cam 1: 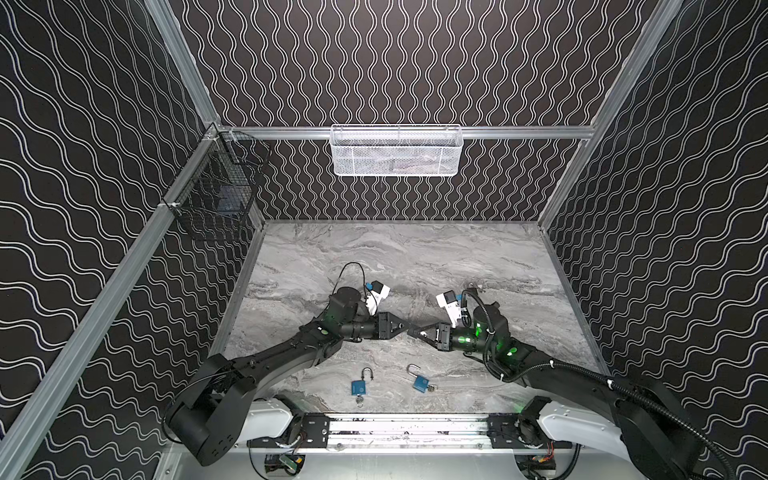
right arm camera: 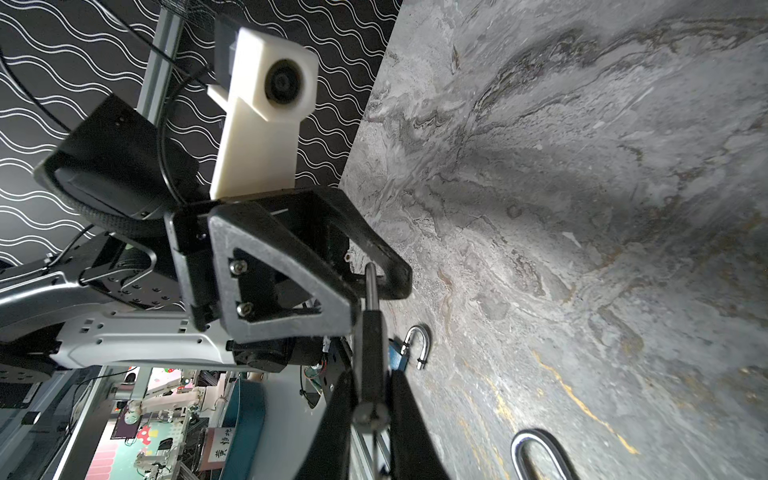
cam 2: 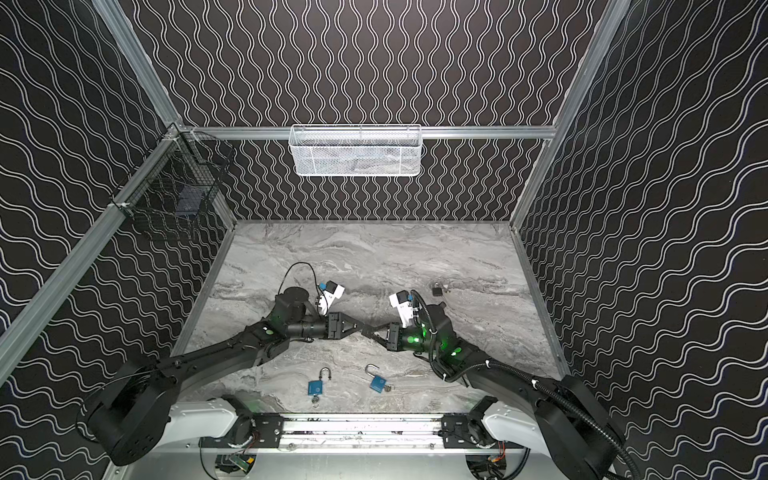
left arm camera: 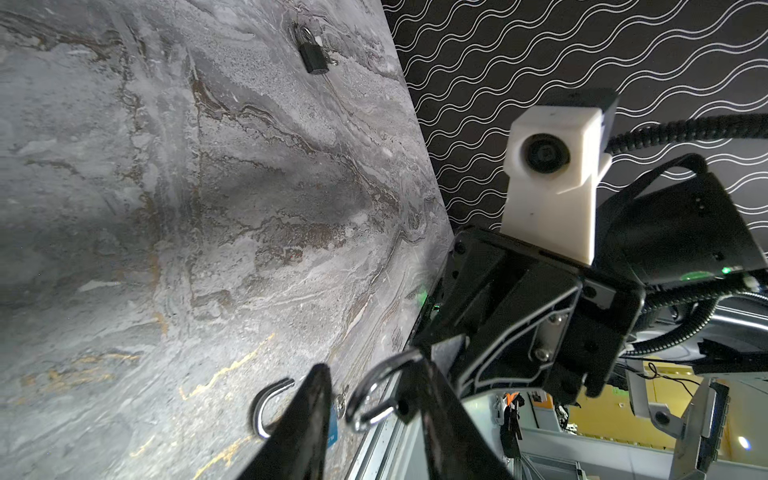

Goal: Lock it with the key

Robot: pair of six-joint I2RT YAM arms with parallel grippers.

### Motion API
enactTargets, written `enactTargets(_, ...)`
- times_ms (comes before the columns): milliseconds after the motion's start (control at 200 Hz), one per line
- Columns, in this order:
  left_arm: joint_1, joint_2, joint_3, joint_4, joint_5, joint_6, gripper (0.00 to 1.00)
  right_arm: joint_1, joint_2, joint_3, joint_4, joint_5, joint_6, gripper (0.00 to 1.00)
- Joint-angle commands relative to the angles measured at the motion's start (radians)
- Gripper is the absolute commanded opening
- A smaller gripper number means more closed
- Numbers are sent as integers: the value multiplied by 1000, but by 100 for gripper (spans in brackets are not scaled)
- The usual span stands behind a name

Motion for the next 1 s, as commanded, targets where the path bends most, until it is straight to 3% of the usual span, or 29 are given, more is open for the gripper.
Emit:
enactTargets(0, 1, 4, 7, 14, -15, 23, 38, 1, 2, 2, 45, -14, 8, 0)
enactTargets(646, 13, -11, 0, 7, -17, 25, 31, 1, -4, 0, 43, -20, 7, 0)
enactTargets(996, 13, 6, 3, 11, -13, 26, 22, 0, 5, 8, 43, -31, 5, 0)
